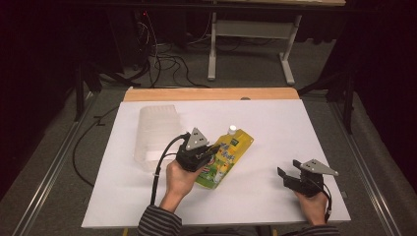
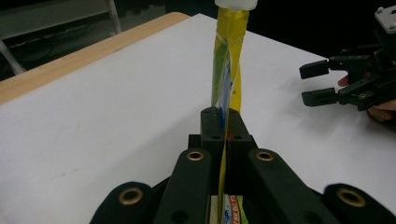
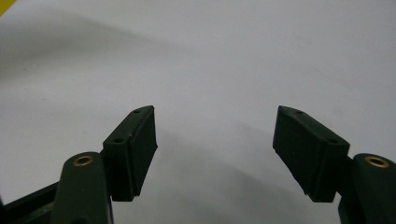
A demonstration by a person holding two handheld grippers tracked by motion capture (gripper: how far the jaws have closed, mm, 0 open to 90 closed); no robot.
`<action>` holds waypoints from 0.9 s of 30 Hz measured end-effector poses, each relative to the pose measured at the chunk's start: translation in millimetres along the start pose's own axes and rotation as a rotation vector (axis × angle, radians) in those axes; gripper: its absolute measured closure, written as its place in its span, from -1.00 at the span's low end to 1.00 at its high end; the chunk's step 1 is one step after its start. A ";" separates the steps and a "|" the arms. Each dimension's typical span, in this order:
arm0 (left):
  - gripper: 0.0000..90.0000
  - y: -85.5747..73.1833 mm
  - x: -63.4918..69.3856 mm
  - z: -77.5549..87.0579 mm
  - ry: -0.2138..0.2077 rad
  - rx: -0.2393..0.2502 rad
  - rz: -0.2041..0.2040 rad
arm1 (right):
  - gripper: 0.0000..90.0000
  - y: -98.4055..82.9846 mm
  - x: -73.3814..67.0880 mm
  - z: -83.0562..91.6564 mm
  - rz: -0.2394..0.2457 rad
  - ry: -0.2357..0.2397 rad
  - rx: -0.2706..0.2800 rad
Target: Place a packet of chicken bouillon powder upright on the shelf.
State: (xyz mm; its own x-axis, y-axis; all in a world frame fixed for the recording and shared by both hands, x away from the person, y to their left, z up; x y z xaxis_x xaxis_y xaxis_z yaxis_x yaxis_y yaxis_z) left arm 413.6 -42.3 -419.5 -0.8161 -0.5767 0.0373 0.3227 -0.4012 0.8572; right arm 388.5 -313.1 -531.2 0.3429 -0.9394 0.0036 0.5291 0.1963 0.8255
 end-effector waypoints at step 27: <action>1.00 19.1 -33.2 45.7 0.056 0.109 0.064 | -0.31 -0.4 0.2 -0.3 0.005 -0.006 -0.007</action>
State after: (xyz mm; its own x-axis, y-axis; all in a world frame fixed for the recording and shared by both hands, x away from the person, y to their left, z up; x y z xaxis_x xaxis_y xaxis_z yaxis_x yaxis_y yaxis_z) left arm 425.0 1.7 -380.9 -0.7667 -0.6384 0.0678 0.3167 -0.2843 0.9049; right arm 388.6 -313.2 -531.7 0.3407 -0.9401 0.0113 0.5325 0.2028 0.8217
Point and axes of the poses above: each handheld gripper's, and its own axes: z roughly backward along the jaws, y roughly out of its top, x roughly to its right, the point moved 10 cm from there along -z, roughly forward along the jaws, and after that the axes turned 2 degrees about -x, right-handed, at the moved point
